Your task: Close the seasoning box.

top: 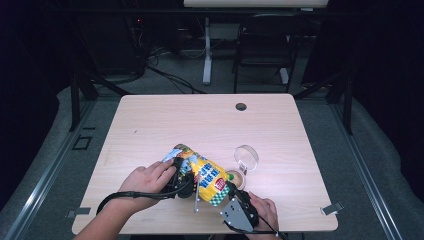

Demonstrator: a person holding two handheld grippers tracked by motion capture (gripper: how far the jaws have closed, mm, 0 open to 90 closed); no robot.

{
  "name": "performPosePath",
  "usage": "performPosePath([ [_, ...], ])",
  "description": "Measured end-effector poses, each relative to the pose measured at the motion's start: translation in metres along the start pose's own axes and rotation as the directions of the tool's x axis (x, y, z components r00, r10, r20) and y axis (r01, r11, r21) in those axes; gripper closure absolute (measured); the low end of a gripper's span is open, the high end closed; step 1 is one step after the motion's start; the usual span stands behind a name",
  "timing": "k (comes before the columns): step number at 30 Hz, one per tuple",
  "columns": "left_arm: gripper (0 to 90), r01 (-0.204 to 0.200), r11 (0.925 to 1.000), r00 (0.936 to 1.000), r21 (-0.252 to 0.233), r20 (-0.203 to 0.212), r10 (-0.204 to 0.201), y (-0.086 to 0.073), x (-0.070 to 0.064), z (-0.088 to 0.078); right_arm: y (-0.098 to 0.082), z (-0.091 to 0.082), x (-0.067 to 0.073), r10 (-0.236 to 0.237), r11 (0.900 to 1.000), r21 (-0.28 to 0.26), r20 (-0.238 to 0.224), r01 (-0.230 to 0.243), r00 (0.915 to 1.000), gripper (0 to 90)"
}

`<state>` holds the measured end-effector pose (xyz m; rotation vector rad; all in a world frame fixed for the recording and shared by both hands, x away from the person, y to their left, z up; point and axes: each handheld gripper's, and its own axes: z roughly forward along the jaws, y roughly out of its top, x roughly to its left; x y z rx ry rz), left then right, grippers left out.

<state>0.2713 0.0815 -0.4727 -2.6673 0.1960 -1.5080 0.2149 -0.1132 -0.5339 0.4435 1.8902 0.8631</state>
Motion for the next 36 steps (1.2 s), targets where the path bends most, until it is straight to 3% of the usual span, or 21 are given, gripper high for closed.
performPosePath([
  [7, 79.6, 0.046, 0.9989, 0.9988, -0.013, 0.019, -0.045, -0.002, -0.007, 0.004, 0.000, 0.000, 0.000, -0.011, 1.000, 0.004, -0.004, 0.011, 0.9999, 86.8],
  [10, 79.7, 0.095, 0.9952, 0.9949, -0.025, 0.037, -0.094, -0.004, -0.012, 0.007, 0.000, 0.000, 0.000, -0.014, 1.000, 0.002, -0.003, 0.014, 0.9999, 86.8],
  [11, 79.6, 0.082, 0.9963, 0.9961, -0.027, 0.036, -0.081, -0.004, -0.012, 0.008, 0.000, 0.000, 0.000, -0.014, 1.000, 0.002, -0.002, 0.014, 0.9999, 86.8],
  [12, 79.6, 0.097, 0.9947, 0.9946, -0.034, 0.042, -0.095, -0.005, -0.013, 0.008, 0.000, 0.000, 0.000, -0.014, 1.000, 0.002, -0.003, 0.014, 0.9999, 86.7],
  [17, 79.6, 0.096, 0.9950, 0.9943, -0.028, 0.049, -0.095, -0.006, -0.015, 0.009, 0.000, 0.000, 0.001, -0.024, 1.000, 0.008, -0.006, 0.024, 0.9997, 86.7],
  [18, 79.6, 0.128, 0.9910, 0.9908, -0.040, 0.051, -0.126, -0.007, -0.017, 0.011, 0.000, 0.000, 0.001, -0.026, 1.000, 0.006, -0.005, 0.026, 0.9997, 86.7],
  [21, 79.5, 0.137, 0.9897, 0.9889, -0.041, 0.063, -0.135, -0.008, -0.020, 0.013, 0.000, 0.000, 0.001, -0.025, 1.000, 0.008, -0.005, 0.025, 0.9997, 86.5],
  [25, 79.4, 0.188, 0.9803, 0.9806, -0.059, 0.067, -0.184, -0.009, -0.026, 0.015, 0.000, 0.000, 0.002, -0.031, 0.999, 0.011, -0.005, 0.031, 0.9995, 86.1],
  [32, 79.3, 0.241, 0.9682, 0.9678, -0.068, 0.091, -0.234, -0.010, -0.035, 0.018, 0.000, 0.000, 0.002, -0.032, 0.999, 0.010, -0.004, 0.032, 0.9995, 85.0],
  [35, 79.3, 0.249, 0.9662, 0.9655, -0.066, 0.094, -0.243, -0.011, -0.036, 0.018, 0.000, 0.000, 0.002, -0.035, 0.999, 0.010, -0.003, 0.035, 0.9994, 84.7],
  [36, 79.3, 0.280, 0.9571, 0.9573, -0.075, 0.098, -0.272, -0.011, -0.039, 0.019, 0.000, 0.000, 0.002, -0.033, 0.999, 0.005, -0.004, 0.033, 0.9994, 84.3],
])
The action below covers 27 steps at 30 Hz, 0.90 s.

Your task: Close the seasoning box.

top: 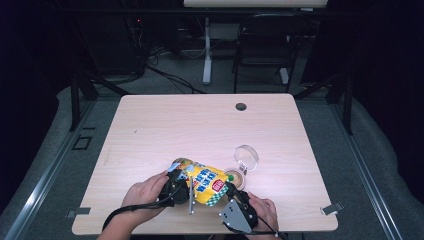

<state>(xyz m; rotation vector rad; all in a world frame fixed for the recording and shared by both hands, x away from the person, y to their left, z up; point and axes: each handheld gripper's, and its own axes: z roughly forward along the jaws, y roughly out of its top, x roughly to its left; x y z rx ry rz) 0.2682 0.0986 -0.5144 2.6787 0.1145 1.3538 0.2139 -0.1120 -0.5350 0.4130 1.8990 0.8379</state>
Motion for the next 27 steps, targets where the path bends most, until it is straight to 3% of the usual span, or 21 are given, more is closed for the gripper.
performPosePath([
  [11, 79.5, 0.078, 0.9967, 0.9964, -0.022, 0.036, -0.077, -0.006, -0.009, 0.005, 0.000, 0.000, 0.000, 0.002, 1.000, -0.009, 0.002, -0.002, 1.0000, 82.4],
  [13, 79.7, 0.062, 0.9981, 0.9973, 0.000, 0.040, -0.062, -0.007, -0.008, 0.003, 0.000, 0.000, 0.000, 0.002, 1.000, -0.007, 0.001, -0.002, 1.0000, 82.2],
  [16, 79.7, 0.095, 0.9953, 0.9943, -0.017, 0.049, -0.094, -0.009, -0.012, 0.004, 0.000, 0.000, 0.000, 0.004, 1.000, -0.014, 0.003, -0.004, 1.0000, 81.2],
  [23, 79.6, 0.128, 0.9914, 0.9887, -0.027, 0.082, -0.126, -0.012, -0.015, 0.006, 0.000, -0.001, -0.001, 0.003, 1.000, -0.016, 0.004, -0.003, 1.0000, 80.4],
  [27, 79.7, 0.159, 0.9867, 0.9824, -0.032, 0.104, -0.155, -0.013, -0.016, 0.008, 0.000, -0.001, -0.001, 0.018, 1.000, -0.023, 0.003, -0.018, 0.9998, 80.3],
])
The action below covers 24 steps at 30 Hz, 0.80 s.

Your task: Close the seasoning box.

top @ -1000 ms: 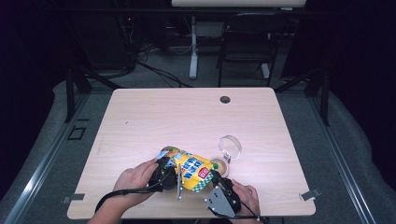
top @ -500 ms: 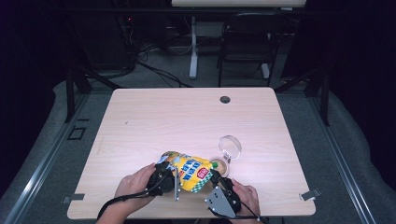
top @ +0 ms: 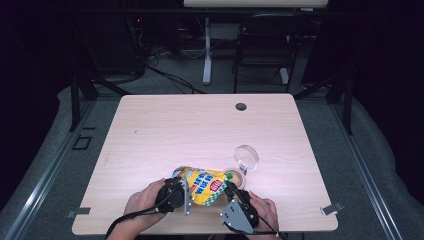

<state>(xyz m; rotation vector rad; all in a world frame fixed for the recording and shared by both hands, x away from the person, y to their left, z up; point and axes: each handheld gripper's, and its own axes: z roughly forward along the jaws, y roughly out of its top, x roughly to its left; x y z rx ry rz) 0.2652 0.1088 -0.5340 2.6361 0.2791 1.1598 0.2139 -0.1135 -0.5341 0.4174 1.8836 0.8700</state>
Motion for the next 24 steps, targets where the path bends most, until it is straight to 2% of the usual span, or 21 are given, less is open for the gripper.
performPosePath([
  [9, 79.8, 0.050, 0.9986, 0.9976, -0.013, 0.049, -0.050, -0.0033, -0.0011, 0.0035, -0.0002, -0.0004, -0.0018, 0.011, 1.000, -0.003, 0.002, -0.011, 0.9999, 79.7],
  [18, 80.0, 0.066, 0.9977, 0.9954, -0.017, 0.071, -0.065, -0.0043, -0.0021, 0.0050, -0.0010, -0.0003, -0.0027, 0.018, 1.000, -0.002, -0.004, -0.018, 0.9998, 78.0],
  [21, 80.3, 0.101, 0.9944, 0.9914, -0.028, 0.086, -0.099, -0.0058, -0.0017, 0.0057, -0.0014, -0.0003, -0.0032, 0.020, 1.000, 0.004, -0.006, -0.020, 0.9998, 77.2],
  [24, 80.6, 0.118, 0.9925, 0.9887, -0.034, 0.098, -0.114, -0.0074, -0.0006, 0.0060, -0.0021, 0.0000, -0.0039, 0.029, 1.000, 0.002, -0.003, -0.028, 0.9996, 76.3],
])
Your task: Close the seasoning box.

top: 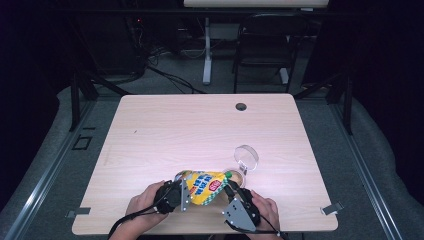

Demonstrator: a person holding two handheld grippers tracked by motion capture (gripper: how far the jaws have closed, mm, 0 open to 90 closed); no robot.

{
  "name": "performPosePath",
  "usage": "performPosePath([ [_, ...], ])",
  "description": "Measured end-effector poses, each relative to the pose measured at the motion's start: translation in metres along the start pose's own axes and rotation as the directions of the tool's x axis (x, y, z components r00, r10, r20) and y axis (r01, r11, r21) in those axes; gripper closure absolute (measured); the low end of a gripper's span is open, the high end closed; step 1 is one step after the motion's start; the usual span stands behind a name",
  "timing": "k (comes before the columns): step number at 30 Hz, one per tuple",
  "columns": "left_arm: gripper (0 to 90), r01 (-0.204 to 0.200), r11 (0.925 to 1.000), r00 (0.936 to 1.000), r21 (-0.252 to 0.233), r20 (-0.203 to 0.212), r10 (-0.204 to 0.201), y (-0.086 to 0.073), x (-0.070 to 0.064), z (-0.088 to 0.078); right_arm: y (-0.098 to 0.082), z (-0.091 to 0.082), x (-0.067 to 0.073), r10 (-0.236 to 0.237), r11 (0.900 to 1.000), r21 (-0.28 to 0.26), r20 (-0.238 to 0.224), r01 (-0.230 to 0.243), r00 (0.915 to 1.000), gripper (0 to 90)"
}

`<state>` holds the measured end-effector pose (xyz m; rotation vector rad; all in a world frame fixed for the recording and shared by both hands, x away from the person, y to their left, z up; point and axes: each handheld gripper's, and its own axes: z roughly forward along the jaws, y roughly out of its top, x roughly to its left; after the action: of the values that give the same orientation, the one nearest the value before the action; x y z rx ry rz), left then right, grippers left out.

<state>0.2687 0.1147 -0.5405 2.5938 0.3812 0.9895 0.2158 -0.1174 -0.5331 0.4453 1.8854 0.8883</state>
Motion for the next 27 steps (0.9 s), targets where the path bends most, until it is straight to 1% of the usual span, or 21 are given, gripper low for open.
performPosePath([
  [4, 81.2, 0.009, 1.0000, 1.0000, -0.001, 0.005, -0.009, -0.0010, 0.0011, 0.0000, -0.0003, -0.0001, -0.0013, 0.003, 1.000, 0.005, -0.001, -0.003, 1.0000, 76.5],
  [6, 81.5, 0.021, 0.9998, 0.9997, -0.004, 0.011, -0.021, -0.0017, 0.0018, 0.0004, -0.0005, 0.0001, -0.0015, 0.007, 1.000, 0.004, -0.001, -0.007, 1.0000, 76.3],
  [12, 82.1, 0.028, 0.9996, 0.9995, -0.002, 0.015, -0.027, -0.0019, 0.0020, 0.0010, -0.0008, 0.0007, -0.0012, 0.009, 1.000, 0.007, -0.005, -0.009, 1.0000, 75.5],
  [16, 82.4, 0.041, 0.9991, 0.9990, -0.008, 0.021, -0.040, -0.0028, 0.0028, 0.0013, -0.0009, 0.0005, -0.0018, 0.011, 1.000, 0.004, -0.002, -0.011, 0.9999, 75.2],
  [19, 82.6, 0.059, 0.9982, 0.9978, -0.012, 0.033, -0.058, -0.0040, 0.0048, 0.0012, -0.0013, 0.0007, -0.0024, 0.019, 1.000, 0.004, -0.004, -0.019, 0.9998, 75.0],
  [22, 82.8, 0.067, 0.9977, 0.9970, -0.013, 0.039, -0.066, -0.0045, 0.0058, 0.0014, -0.0016, 0.0008, -0.0026, 0.022, 1.000, 0.006, -0.006, -0.022, 0.9998, 74.6],
  [24, 83.0, 0.081, 0.9965, 0.9956, -0.019, 0.048, -0.080, -0.0053, 0.0069, 0.0019, -0.0018, 0.0010, -0.0027, 0.025, 1.000, 0.006, -0.008, -0.025, 0.9997, 74.4],
  [25, 83.1, 0.096, 0.9950, 0.9942, -0.027, 0.051, -0.094, -0.0058, 0.0069, 0.0024, -0.0018, 0.0011, -0.0029, 0.028, 1.000, 0.004, -0.008, -0.028, 0.9996, 74.1],
  [27, 83.3, 0.105, 0.9940, 0.9930, -0.030, 0.057, -0.104, -0.0066, 0.0078, 0.0026, -0.0018, 0.0009, -0.0033, 0.034, 0.999, 0.004, -0.010, -0.034, 0.9994, 73.9],
])
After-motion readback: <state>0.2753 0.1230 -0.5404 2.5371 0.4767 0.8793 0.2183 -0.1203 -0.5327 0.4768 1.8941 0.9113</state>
